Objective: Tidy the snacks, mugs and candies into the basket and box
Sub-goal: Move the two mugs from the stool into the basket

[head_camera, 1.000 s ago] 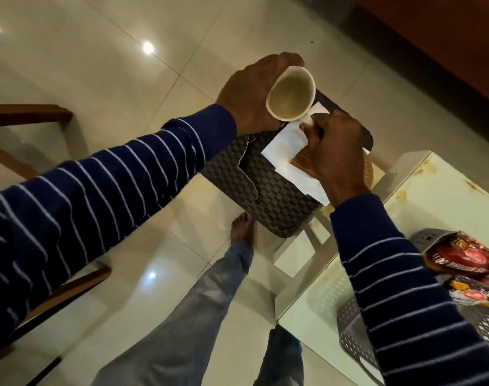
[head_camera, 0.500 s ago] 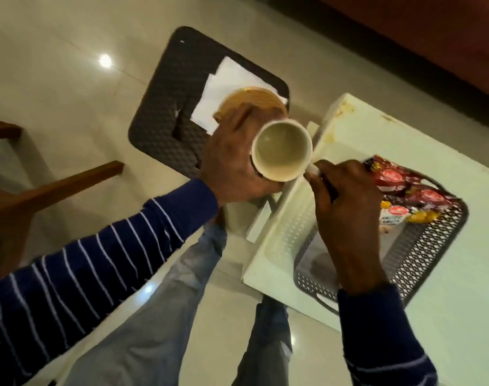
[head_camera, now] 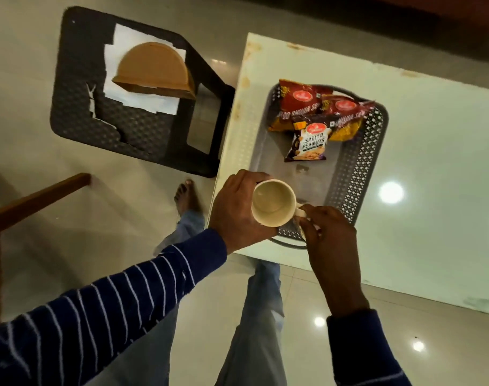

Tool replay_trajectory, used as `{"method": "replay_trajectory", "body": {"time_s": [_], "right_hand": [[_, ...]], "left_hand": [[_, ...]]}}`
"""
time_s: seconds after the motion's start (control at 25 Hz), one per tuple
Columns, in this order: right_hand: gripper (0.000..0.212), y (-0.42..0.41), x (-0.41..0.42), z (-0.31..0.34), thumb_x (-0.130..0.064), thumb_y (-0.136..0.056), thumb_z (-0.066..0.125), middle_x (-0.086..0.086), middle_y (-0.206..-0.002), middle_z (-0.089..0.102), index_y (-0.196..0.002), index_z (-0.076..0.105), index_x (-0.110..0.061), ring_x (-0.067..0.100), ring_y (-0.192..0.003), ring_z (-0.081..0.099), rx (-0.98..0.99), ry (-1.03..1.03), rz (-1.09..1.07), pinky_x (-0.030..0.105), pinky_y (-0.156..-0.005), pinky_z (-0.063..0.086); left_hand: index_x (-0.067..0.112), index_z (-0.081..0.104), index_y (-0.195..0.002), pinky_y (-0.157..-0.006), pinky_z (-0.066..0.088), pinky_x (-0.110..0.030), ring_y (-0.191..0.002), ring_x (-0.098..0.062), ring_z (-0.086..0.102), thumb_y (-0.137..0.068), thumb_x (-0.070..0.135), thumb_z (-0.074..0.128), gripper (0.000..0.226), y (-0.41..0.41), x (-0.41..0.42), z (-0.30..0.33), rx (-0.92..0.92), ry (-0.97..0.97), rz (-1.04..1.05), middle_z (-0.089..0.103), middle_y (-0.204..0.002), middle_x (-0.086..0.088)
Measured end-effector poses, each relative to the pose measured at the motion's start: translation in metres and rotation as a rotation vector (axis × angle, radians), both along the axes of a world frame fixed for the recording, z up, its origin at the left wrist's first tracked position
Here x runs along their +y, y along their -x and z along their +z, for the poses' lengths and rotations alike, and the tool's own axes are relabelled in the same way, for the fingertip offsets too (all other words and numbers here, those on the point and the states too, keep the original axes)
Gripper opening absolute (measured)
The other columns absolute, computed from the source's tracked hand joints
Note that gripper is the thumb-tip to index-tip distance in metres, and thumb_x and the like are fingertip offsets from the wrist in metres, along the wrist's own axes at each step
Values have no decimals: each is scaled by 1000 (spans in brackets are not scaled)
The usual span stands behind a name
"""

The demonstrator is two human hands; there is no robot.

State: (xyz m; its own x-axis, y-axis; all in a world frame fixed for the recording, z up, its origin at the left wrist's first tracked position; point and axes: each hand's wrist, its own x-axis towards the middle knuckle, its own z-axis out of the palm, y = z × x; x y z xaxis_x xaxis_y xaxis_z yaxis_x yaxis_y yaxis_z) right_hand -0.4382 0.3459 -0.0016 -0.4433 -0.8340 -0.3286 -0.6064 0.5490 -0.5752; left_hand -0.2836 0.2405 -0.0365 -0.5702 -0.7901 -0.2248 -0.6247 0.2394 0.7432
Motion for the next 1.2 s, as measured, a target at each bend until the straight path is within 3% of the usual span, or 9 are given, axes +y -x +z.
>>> {"method": "replay_trajectory", "body": {"time_s": [0.12,0.28,0.48,0.6,0.76,0.84,0.92,1.08,1.2], "right_hand": [[10,-2,9,-21,-12,-87,70,6,-89,72,-96,74,-13,19,-81,63,65,-2,52,21,-71,41],[7,-3,12,-42,-11,-84,73,6,-89,71,-91,74,-12,22,-80,65,98,-33,145,28,-70,50],[7,2,8,-54,-14,-85,73,4,-87,72,-91,76,-15,20,-74,66,155,-93,270,27,-68,47],[9,3,6,-60,-18,-89,69,2,-91,72,-94,76,-16,20,-77,66,174,-153,313,31,-70,49],[6,2,10,-59,-15,-83,76,1,-84,73,-89,77,-17,18,-70,67,227,-219,374,22,-64,35],[9,1,6,-54,-12,-80,79,3,-87,75,-89,77,-15,19,-72,70,223,-244,389,23,-65,44],[18,1,2,-49,-7,-78,78,7,-95,75,-95,77,-12,24,-79,72,189,-238,378,29,-70,53],[29,4,-25,-26,-19,-85,71,6,-108,70,-113,69,-14,25,-87,69,33,-170,163,30,-75,52],[32,-7,-64,-16,-22,-90,68,10,-118,68,-120,67,-12,26,-85,69,23,-83,82,37,-81,56]], "left_hand": [[20,52,-123,-85,53,-36,-104,-13,57,-49,52,90,90,1,10,-15,-85,-26,-14,59,-118,4],[20,51,-124,-84,55,-36,-105,-14,59,-49,50,92,91,0,12,-31,-152,-36,-18,59,-120,2],[21,51,-123,-78,53,-30,-102,-14,59,-49,53,90,90,0,11,-41,-200,25,-45,60,-119,2],[21,50,-122,-79,53,-36,-102,-15,57,-47,55,89,91,-1,11,-45,-258,51,-69,59,-118,2],[24,47,-121,-83,50,-43,-102,-16,56,-49,62,83,89,-1,17,-50,-312,73,-144,59,-116,3],[26,44,-122,-87,48,-44,-104,-16,54,-52,64,80,88,-3,16,-53,-323,85,-175,58,-117,4],[28,42,-125,-91,47,-43,-108,-15,53,-52,68,78,91,-6,12,-57,-314,66,-212,56,-120,5],[32,41,-132,-101,39,-31,-119,-9,48,-43,87,68,108,-25,-3,-56,-227,25,-276,52,-131,11],[31,40,-135,-101,43,-35,-118,-5,44,-46,86,68,108,-49,-32,-51,-172,40,-148,52,-134,7]]}}
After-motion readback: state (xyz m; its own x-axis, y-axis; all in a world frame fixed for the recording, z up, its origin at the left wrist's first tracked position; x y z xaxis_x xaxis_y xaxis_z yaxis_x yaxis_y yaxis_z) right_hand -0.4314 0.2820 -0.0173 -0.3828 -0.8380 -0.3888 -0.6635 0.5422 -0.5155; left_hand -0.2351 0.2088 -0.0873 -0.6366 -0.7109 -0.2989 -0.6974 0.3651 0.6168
